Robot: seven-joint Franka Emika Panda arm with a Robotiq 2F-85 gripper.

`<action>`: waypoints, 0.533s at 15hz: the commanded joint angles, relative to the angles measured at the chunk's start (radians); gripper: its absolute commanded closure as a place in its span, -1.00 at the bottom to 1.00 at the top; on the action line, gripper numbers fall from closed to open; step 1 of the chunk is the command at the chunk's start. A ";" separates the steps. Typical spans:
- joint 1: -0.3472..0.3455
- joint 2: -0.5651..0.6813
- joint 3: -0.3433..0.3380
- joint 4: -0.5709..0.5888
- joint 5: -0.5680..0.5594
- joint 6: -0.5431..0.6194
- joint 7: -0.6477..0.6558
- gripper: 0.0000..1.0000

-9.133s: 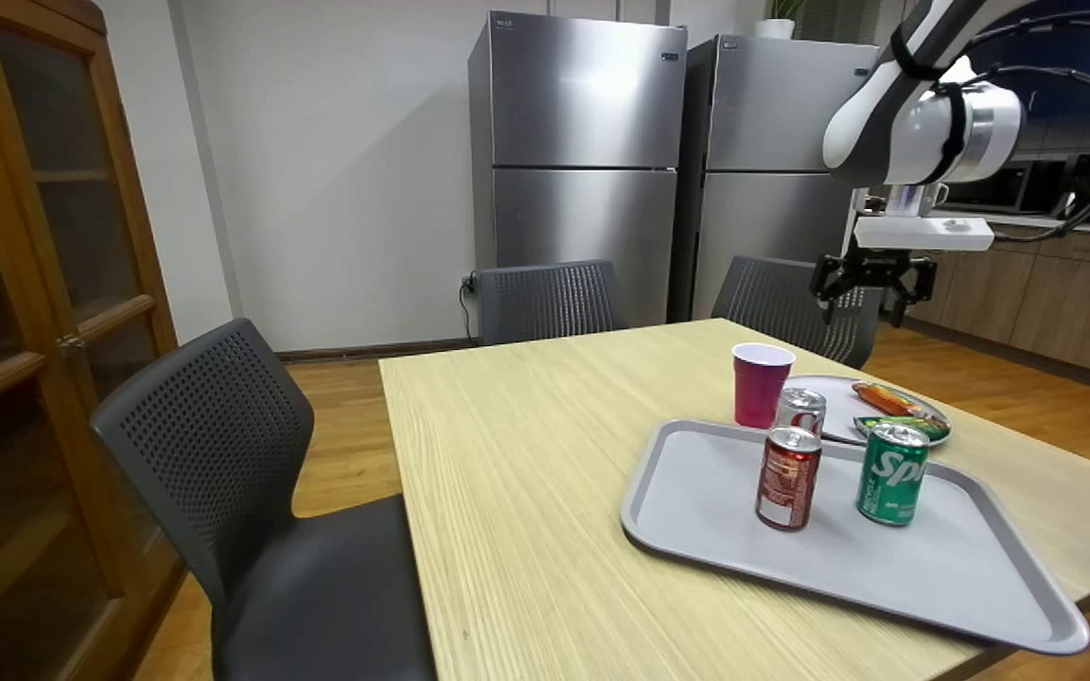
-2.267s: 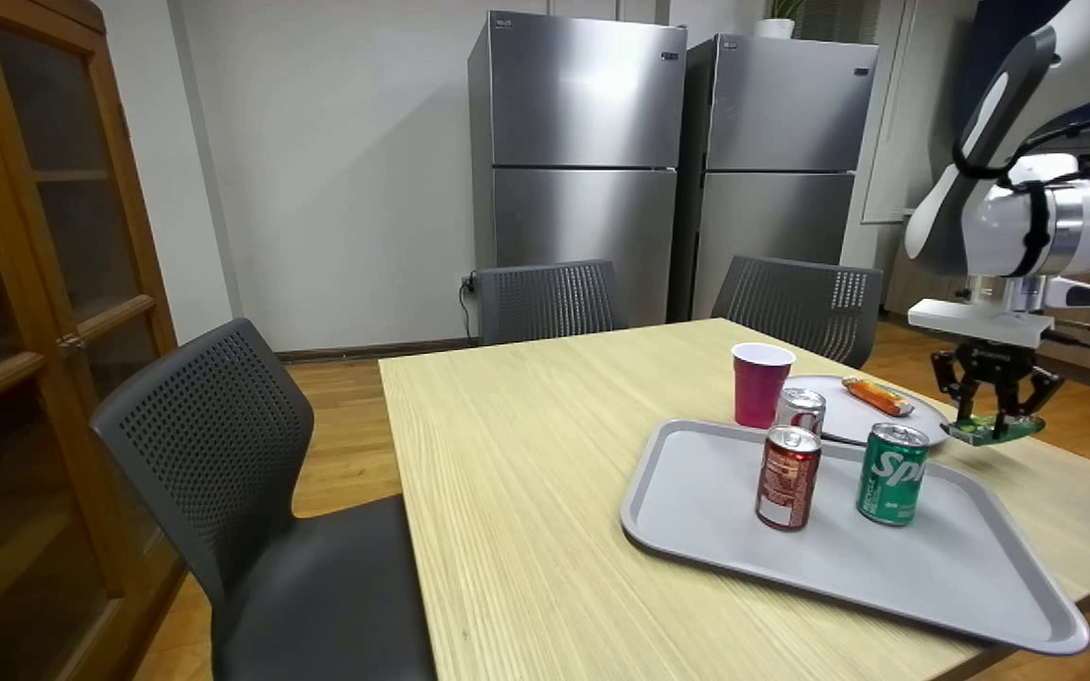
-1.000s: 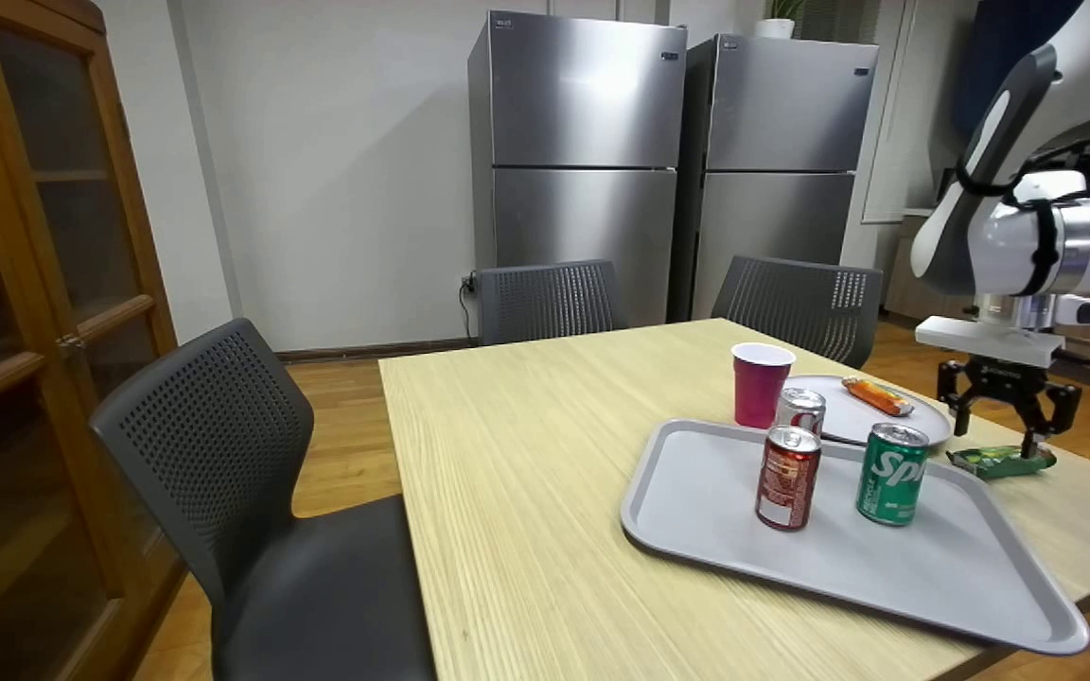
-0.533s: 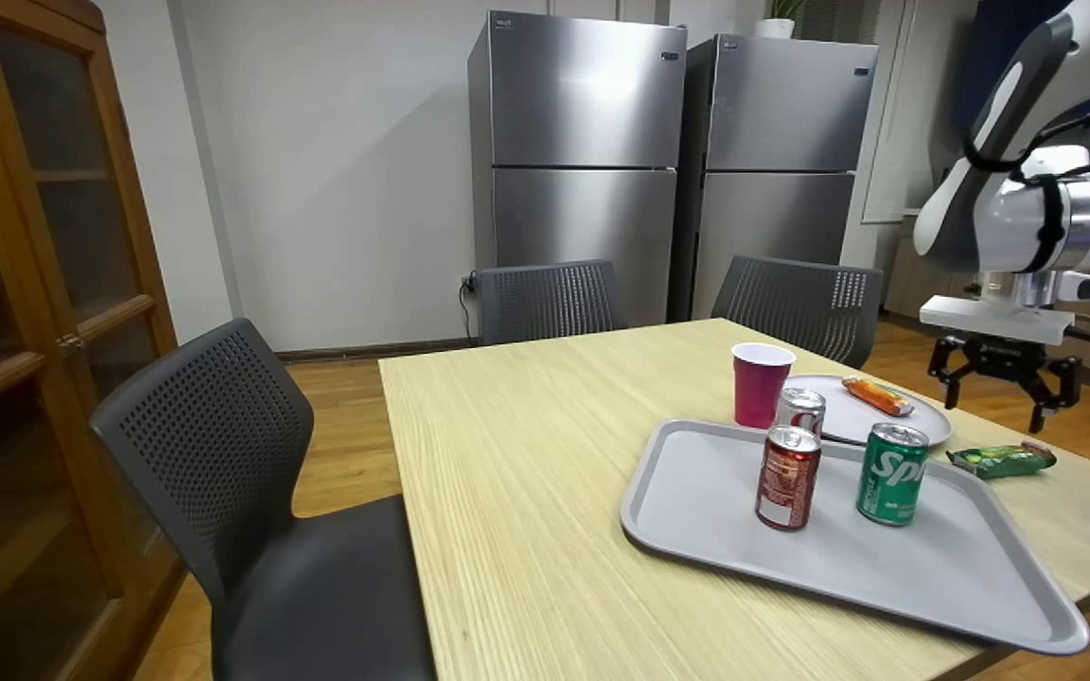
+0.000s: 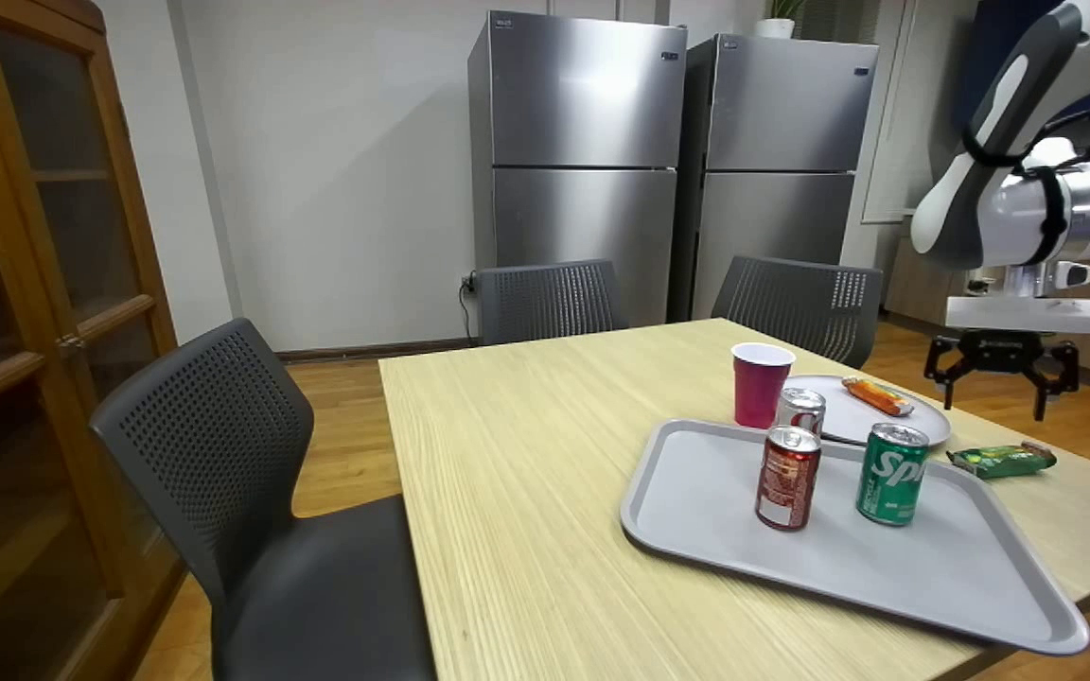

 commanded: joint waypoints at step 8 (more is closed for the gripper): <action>-0.012 -0.005 0.012 0.002 -0.028 -0.002 -0.026 -1.00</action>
